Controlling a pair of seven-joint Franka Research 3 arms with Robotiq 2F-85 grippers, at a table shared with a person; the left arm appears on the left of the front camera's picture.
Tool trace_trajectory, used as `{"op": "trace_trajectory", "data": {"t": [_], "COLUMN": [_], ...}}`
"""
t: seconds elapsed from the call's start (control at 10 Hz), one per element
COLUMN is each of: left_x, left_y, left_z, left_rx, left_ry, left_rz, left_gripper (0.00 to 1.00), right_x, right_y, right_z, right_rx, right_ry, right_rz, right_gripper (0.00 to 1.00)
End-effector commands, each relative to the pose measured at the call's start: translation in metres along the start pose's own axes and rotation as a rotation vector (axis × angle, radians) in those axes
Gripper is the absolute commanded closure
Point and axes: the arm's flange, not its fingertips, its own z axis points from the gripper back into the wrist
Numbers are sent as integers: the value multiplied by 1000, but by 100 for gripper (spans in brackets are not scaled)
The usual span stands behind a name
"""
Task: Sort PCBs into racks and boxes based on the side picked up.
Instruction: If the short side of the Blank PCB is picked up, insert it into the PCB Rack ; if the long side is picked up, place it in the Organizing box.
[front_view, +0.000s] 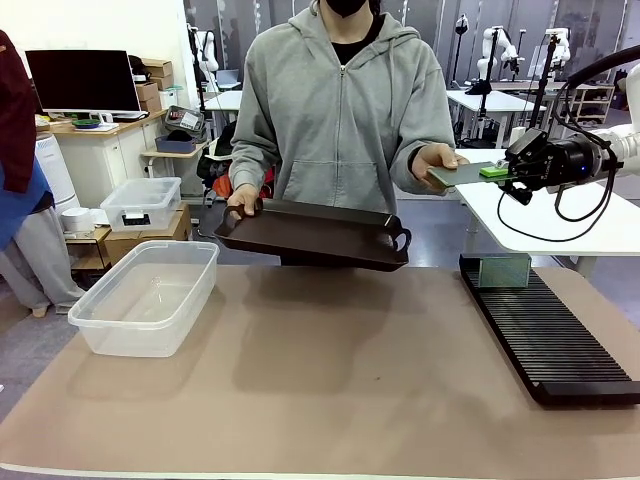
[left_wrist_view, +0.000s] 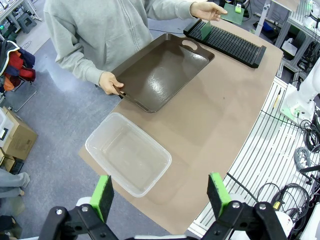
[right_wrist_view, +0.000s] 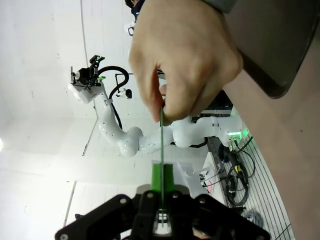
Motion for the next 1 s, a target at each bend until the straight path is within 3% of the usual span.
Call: {"op": "trace_trajectory", "data": {"t": [0.0,0.9], "left_x": [-1,-1], "left_y": [-1,-1], "left_z": [-1,-1], "left_rx": [-2,-2], "left_ry": [0,0], "left_rz": [7,7], "left_gripper": [0,0], "right_x": [-1,-1], "right_y": [-1,-1], "right_z": [-2,-2], "right_rx": [-4,-4], "right_ry": [8,8], "right_rz": [-2,-2], "right_gripper": [100,100]}}
